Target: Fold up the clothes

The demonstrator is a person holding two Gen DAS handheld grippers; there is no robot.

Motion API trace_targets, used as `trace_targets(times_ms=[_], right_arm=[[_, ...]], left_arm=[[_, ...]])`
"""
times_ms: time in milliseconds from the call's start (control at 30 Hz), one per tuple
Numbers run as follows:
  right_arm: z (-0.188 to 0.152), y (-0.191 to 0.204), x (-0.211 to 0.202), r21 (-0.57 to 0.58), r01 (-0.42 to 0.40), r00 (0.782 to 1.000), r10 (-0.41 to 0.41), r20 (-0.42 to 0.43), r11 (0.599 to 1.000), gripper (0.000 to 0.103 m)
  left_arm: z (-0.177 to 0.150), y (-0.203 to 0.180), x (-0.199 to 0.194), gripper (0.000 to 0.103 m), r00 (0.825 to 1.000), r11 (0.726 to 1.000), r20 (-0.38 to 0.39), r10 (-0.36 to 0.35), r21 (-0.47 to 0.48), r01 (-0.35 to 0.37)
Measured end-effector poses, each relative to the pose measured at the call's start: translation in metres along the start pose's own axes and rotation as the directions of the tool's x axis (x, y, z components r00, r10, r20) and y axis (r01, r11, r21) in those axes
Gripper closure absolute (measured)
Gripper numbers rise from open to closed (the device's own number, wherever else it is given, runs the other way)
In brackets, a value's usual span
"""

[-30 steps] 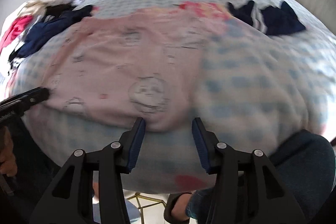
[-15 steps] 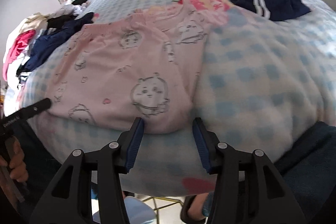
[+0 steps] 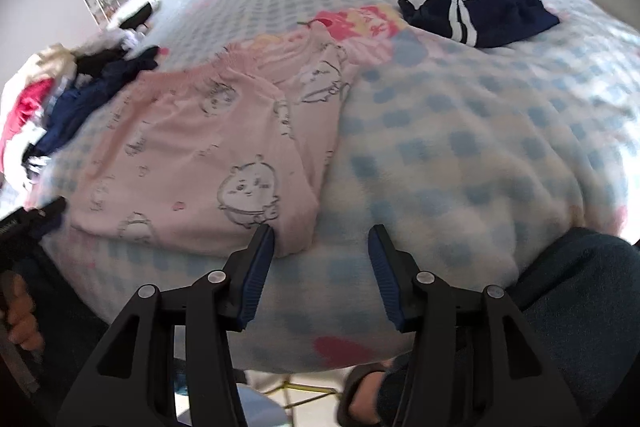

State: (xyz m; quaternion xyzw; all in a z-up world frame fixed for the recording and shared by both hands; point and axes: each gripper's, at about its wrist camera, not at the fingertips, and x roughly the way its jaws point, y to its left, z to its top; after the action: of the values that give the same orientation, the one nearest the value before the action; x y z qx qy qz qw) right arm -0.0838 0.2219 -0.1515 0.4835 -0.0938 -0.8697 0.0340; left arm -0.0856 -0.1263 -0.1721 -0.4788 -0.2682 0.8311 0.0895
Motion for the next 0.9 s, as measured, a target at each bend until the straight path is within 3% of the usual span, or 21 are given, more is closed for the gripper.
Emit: trace_targets(times_ms=[67,100,200,233,300,367,500,600,733,900], right_arm=[[-0.005,-0.001,-0.002,0.023,-0.082,0.996,0.082,-0.021,0.996,0.053],[-0.007,0.000,0.001,0.026,-0.096,0.995,0.097,-0.033,0.995,0.053],[-0.007,0.004,0.010,-0.007,-0.020,0.999,0.020,-0.050,1.000,0.055],[-0.007,0.005,0.011,-0.018,0.006,0.999,-0.007,-0.050,1.000,0.055],[-0.006,0.005,0.009,-0.036,0.057,0.998,-0.058,-0.037,0.998,0.055],[-0.006,0.002,0.003,-0.032,0.094,0.995,-0.095,-0.015,0.995,0.055],[-0.004,-0.015,-0.008,0.042,0.083,0.997,-0.083,-0.004,0.996,0.053],[-0.005,-0.016,-0.012,0.061,-0.032,0.999,0.034,-0.033,0.998,0.053],[-0.010,-0.008,-0.008,0.090,-0.176,0.978,0.185,-0.099,0.980,0.053],[-0.018,-0.001,-0.005,0.105,-0.204,0.970,0.216,-0.114,0.973,0.053]], left_arm=[[-0.006,0.001,0.006,0.052,0.997,0.998,-0.049,-0.059,-0.019,0.058],[-0.008,-0.001,0.009,0.052,0.998,0.999,-0.057,-0.038,-0.003,0.038],[-0.005,-0.010,0.008,0.053,0.996,0.994,-0.005,0.091,0.064,-0.090],[-0.004,-0.011,0.005,0.058,0.989,0.987,0.028,0.143,0.076,-0.145],[-0.003,-0.008,-0.001,0.060,0.982,0.982,0.065,0.176,0.058,-0.180],[-0.001,0.002,-0.005,0.059,0.990,0.992,0.059,0.125,0.005,-0.126],[-0.003,0.010,-0.008,0.058,0.998,0.998,0.052,0.035,-0.044,-0.033],[-0.007,0.012,-0.004,0.057,0.999,0.996,0.017,-0.036,-0.080,0.037],[-0.017,0.016,-0.006,0.057,0.997,0.990,-0.007,-0.080,-0.119,0.078],[-0.019,0.012,0.003,0.057,0.991,0.983,-0.037,-0.131,-0.131,0.125]])
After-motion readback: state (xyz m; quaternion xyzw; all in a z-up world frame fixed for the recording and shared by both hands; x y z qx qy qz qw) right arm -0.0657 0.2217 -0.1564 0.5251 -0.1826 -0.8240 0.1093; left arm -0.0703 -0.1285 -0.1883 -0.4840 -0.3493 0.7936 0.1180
